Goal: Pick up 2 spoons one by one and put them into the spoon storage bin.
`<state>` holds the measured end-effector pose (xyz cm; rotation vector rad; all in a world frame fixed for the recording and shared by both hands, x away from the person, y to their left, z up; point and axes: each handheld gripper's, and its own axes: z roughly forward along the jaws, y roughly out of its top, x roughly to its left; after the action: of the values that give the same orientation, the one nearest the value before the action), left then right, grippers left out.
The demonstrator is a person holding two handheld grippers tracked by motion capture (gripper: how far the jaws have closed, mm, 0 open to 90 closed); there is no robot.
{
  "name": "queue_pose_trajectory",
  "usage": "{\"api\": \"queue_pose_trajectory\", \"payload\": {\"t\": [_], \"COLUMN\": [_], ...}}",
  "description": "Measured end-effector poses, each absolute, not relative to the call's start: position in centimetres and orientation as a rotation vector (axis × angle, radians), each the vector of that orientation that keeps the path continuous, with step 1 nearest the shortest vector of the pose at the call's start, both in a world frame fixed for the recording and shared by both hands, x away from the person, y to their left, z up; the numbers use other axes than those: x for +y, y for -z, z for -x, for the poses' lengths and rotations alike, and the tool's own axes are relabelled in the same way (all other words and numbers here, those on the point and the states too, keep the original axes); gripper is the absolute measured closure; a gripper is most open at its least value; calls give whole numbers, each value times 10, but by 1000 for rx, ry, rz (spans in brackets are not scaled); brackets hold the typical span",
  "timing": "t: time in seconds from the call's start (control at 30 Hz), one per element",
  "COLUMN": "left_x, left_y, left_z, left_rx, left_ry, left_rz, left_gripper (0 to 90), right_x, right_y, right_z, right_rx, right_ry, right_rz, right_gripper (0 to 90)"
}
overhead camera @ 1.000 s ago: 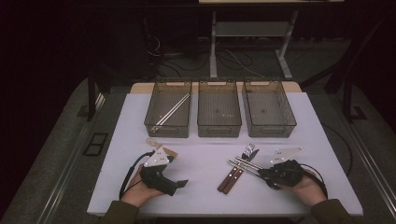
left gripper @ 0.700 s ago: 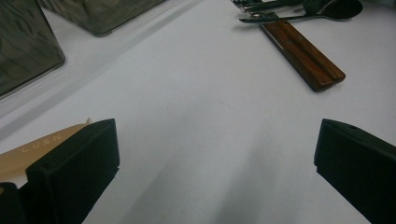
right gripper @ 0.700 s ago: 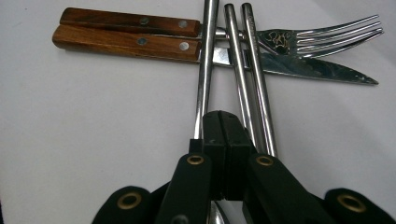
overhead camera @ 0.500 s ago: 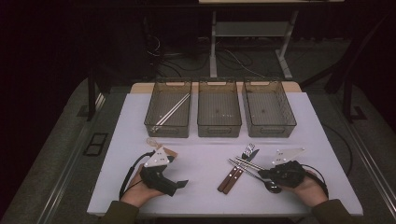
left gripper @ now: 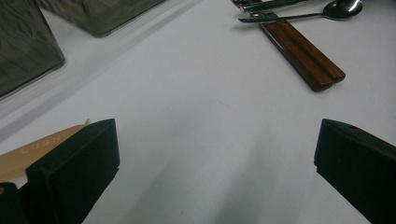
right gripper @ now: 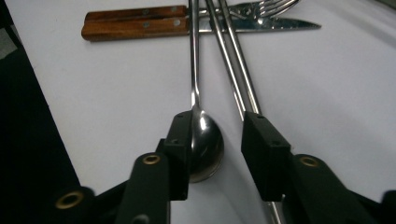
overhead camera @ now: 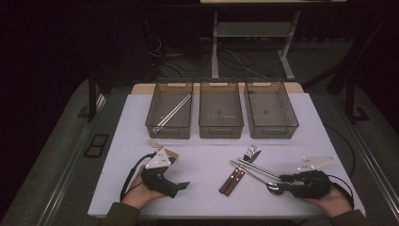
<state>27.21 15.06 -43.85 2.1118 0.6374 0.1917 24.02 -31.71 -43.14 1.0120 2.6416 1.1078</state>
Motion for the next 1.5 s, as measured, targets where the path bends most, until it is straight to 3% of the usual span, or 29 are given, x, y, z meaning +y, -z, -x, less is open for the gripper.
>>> {"api": "queue_pose_trajectory", "payload": {"t": [0.57,1.5], "left_x": [150,149], "left_y": [438,439], "left_z": [-272,-272], "left_rx": [634,631], "left_ry": [-193,-187], "left_rz": [-2121,-2130], "left_gripper": [0,0], "right_x": [-304,-304], "right_y": [442,439], "right_z": [-242,-242], "right_rx": [2706,2681], "right_ry": [-1052,-1063], "right_rz": [-962,-923], "right_gripper": [550,557]}}
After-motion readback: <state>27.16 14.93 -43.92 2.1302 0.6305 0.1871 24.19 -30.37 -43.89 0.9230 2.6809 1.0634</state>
